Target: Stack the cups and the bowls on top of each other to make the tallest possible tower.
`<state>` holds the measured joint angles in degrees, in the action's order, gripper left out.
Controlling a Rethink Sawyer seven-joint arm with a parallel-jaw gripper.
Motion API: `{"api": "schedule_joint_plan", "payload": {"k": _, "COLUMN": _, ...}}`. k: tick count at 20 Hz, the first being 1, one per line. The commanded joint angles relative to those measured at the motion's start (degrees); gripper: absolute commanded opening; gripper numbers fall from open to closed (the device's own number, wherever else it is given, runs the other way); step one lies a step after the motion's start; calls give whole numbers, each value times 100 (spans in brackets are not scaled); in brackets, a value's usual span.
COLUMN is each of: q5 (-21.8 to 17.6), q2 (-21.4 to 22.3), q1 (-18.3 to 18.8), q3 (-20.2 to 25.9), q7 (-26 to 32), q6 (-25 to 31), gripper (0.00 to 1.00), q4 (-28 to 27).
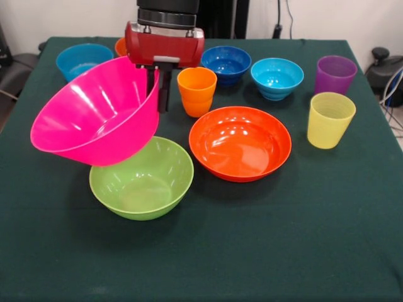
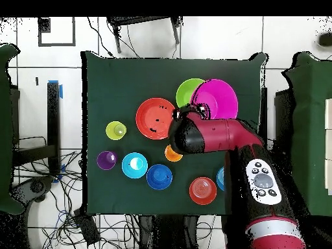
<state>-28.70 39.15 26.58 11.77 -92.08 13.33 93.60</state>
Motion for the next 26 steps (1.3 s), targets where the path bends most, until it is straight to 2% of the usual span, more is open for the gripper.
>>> {"api": "schedule_joint_plan", "payload": {"k": 1, "q5": 87, "q2": -311, "q1": -281, "q3": 356, "q7": -182, "q6": 672, "gripper": 0, "q4": -332}}
{"api": "schedule_joint_plan", "payload": {"k": 9, "q5": 21, "q2": -618, "q1": -379, "q3": 244, "q7": -354, "q6": 332, "gripper": 0, "q4": -447}}
{"api": "schedule_joint_plan", "payload": {"k": 26, "q5": 80, "q2": -837, "q1": -565, "q3": 86, "q7": -542, "q6": 182, "gripper": 0, "q4": -567}}
